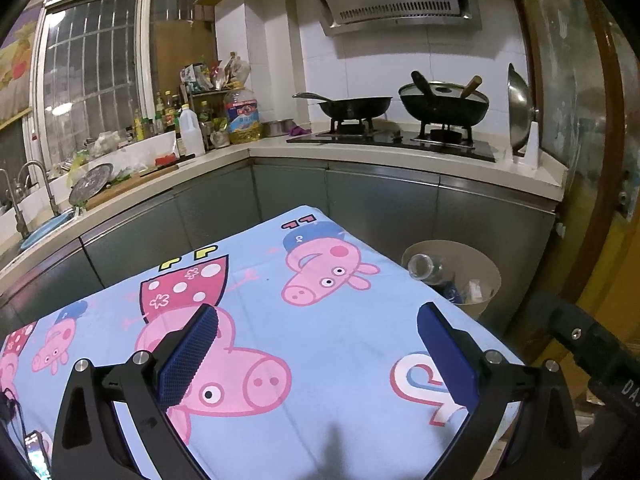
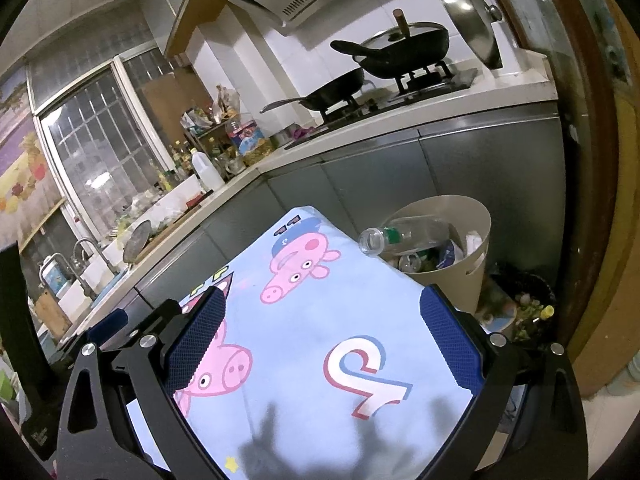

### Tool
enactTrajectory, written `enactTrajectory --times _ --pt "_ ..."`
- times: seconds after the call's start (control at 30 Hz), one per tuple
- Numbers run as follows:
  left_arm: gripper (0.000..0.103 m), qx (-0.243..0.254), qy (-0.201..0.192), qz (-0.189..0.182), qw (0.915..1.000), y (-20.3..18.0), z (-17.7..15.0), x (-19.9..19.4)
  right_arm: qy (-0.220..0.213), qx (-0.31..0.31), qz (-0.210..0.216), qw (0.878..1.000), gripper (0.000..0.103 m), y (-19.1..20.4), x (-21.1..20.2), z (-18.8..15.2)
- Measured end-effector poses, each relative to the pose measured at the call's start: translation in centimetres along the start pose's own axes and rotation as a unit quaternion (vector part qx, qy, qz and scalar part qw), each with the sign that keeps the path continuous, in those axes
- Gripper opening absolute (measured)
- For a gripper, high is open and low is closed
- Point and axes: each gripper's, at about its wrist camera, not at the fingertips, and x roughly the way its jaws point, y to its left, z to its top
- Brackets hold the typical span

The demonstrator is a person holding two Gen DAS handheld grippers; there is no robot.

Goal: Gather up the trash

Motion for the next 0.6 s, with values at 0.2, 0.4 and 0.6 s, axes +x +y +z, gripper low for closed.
enactTrajectory --times 0.2,0.4,0.6 --pt "0.099 0.002 0.014 0.008 0.9999 0.3 0.1 1.3 0.001 -0.004 -0.001 1.0 0.097 0.2 0.6 0.3" --pt "0.099 0.005 0.027 0.015 0.9995 0.5 0.1 2.0 -0.004 -0.003 -0.004 1.0 0.097 0.0 1.1 1.0" --pt "0.099 0.003 0.029 0.018 0.9994 0.7 0.2 2.2 -0.002 -0.001 -0.004 1.0 0.097 -0.2 1.4 1.3"
